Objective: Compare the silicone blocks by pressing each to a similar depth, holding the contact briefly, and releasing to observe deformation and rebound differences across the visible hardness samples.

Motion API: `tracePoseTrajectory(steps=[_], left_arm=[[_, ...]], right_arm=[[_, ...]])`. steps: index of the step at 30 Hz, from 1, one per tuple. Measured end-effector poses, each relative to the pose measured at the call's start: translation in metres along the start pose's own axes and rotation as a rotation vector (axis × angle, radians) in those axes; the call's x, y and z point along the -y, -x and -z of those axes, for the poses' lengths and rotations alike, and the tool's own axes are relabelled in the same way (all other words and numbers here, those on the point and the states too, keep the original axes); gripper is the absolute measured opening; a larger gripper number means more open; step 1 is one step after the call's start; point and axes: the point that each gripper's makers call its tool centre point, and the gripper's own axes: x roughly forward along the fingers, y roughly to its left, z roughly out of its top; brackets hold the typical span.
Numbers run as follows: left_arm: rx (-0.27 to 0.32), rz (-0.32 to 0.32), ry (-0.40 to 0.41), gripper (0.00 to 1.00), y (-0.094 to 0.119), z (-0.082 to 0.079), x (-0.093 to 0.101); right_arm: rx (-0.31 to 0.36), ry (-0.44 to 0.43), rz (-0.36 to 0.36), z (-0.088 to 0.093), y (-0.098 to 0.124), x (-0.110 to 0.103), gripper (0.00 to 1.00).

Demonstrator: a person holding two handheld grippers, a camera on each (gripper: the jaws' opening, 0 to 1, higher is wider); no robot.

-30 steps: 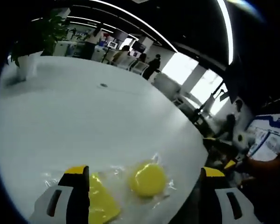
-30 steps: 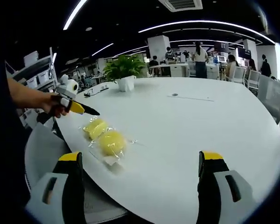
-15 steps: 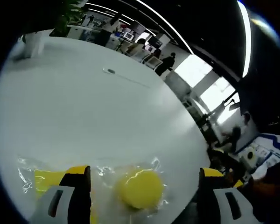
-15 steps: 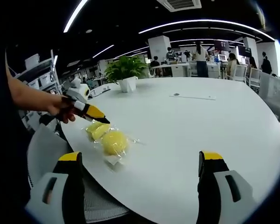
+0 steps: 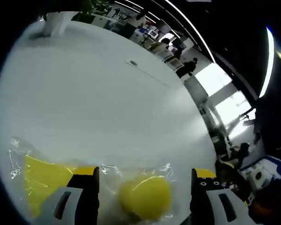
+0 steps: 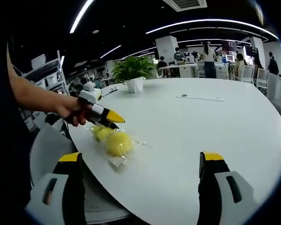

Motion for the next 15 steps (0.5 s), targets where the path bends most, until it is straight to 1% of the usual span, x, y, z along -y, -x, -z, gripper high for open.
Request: tracePoseTrajectory(steps=[1,3,4,5,7,9,12,13,15], left_arm=[[-0.001,-0.001,-0.001,0.77,0.000,0.001,0.000],[-0.033,-0.010,0.015,0.75,-0.005,0.008,-0.005],[-0.003,-0.016,0.006,0.70,-0.007,0.002,-0.006],[-0.023,-0.016,0.025,0.66,-0.006,0.004,-0.006],[-0.018,-0.027,0.070,0.60,-0.006,0.000,-0.010],[-0.026,-0.024,0.083,0.53,-0.007,0.001,-0.014],[-0.061,-0.052,0.056,0.33,-0.004,0.007,-0.023],[-0.056,-0.059,0.055,0.27,-0.004,0.006,-0.026],[-0.068,-0.050,0.087,0.26,-0.002,0.009,-0.026]], right_arm=[[0.009,-0.004,0.000,-0.002,0.000,0.000,0.96],[0.013,-0.012,-0.001,-0.002,-0.001,0.000,0.96],[0.013,-0.012,-0.001,-0.002,-0.001,-0.001,0.96],[0.015,-0.012,0.000,-0.001,-0.001,-0.002,0.96],[0.014,-0.018,0.000,0.000,-0.003,-0.004,0.96],[0.007,-0.024,0.007,0.003,-0.003,-0.006,0.96],[0.007,-0.038,0.011,0.002,-0.005,-0.008,0.96],[0.003,-0.039,0.015,0.001,-0.005,-0.009,0.96],[0.002,-0.042,0.016,-0.003,-0.005,-0.011,0.96]])
